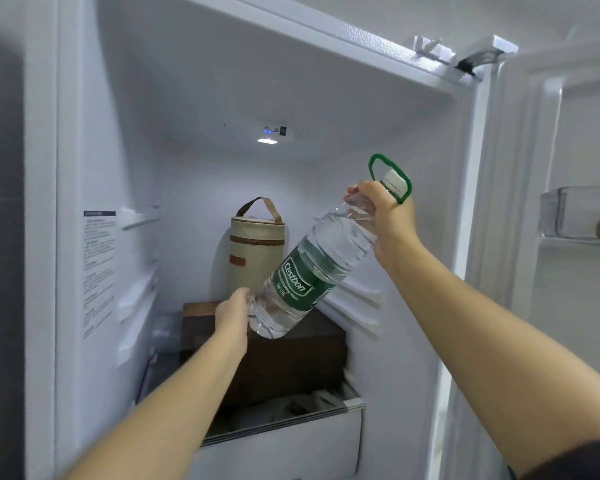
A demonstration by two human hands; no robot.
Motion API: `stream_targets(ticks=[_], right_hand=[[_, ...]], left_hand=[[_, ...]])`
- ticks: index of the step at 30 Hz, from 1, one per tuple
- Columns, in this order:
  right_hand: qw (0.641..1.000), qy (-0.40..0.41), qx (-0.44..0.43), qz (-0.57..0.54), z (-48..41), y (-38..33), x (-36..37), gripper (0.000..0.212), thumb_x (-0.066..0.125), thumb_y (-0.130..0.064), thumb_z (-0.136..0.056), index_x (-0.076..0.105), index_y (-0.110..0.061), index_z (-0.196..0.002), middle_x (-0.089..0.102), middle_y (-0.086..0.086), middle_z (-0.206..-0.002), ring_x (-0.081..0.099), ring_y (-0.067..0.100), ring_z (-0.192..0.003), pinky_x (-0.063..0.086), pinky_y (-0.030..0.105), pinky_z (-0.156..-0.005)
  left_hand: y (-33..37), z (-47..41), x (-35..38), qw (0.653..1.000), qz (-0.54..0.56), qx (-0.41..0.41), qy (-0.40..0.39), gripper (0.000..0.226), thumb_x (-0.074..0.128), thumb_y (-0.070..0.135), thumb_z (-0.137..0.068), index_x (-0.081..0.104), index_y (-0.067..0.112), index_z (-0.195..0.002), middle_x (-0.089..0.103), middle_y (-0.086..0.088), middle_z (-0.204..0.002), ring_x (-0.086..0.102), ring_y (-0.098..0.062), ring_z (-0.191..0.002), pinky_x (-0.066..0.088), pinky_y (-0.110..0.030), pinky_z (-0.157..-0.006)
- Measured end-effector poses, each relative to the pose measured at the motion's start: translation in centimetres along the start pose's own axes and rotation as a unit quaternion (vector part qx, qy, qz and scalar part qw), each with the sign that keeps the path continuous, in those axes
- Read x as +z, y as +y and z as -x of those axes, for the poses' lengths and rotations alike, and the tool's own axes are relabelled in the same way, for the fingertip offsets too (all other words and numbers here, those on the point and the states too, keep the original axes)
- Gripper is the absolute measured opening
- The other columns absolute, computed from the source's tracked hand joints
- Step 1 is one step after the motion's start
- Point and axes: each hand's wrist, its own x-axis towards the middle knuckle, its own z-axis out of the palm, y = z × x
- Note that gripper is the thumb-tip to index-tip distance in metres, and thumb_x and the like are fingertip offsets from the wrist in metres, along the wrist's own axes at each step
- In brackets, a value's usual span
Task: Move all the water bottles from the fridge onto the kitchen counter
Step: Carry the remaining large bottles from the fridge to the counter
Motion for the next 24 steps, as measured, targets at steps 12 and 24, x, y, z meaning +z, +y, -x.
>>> stream_targets(ticks=[12, 24], right_hand=[[0.984, -0.141, 0.07, -0.078, 1.9, -0.7, 0.2, 0.014, 0.065, -0.025, -0.089, 0.068, -0.021, -0.102, 0.069, 0.002, -0.12, 0.063, 0.022, -0.116, 0.054, 0.044, -0.094], [0.994, -0.011, 0.062, -0.084, 9.2, 1.1, -2.1, 0.018, 0.059, -0.006, -0.081, 0.066, -0.01, -0.065, 0.069, 0.006, -0.071, 0.068, 0.023, -0.073, 0.054, 0.042, -0.08]], left_hand=[[-1.2, 5.3, -4.9, 0.932, 0.288, -0.127, -0.177, 0.048, 0.046, 0.052, -0.094, 0.06, 0.018, -0.124, 0.065, -0.02, -0.118, 0.064, -0.041, -0.103, 0.056, -0.048, -0.076], [-7.2, 8.1, -7.7, 0.913, 0.321, -0.149, -0.201, 0.043, 0.043, 0.033, -0.098, 0.072, 0.004, -0.106, 0.07, -0.02, -0.112, 0.069, -0.034, -0.098, 0.059, -0.047, -0.076]])
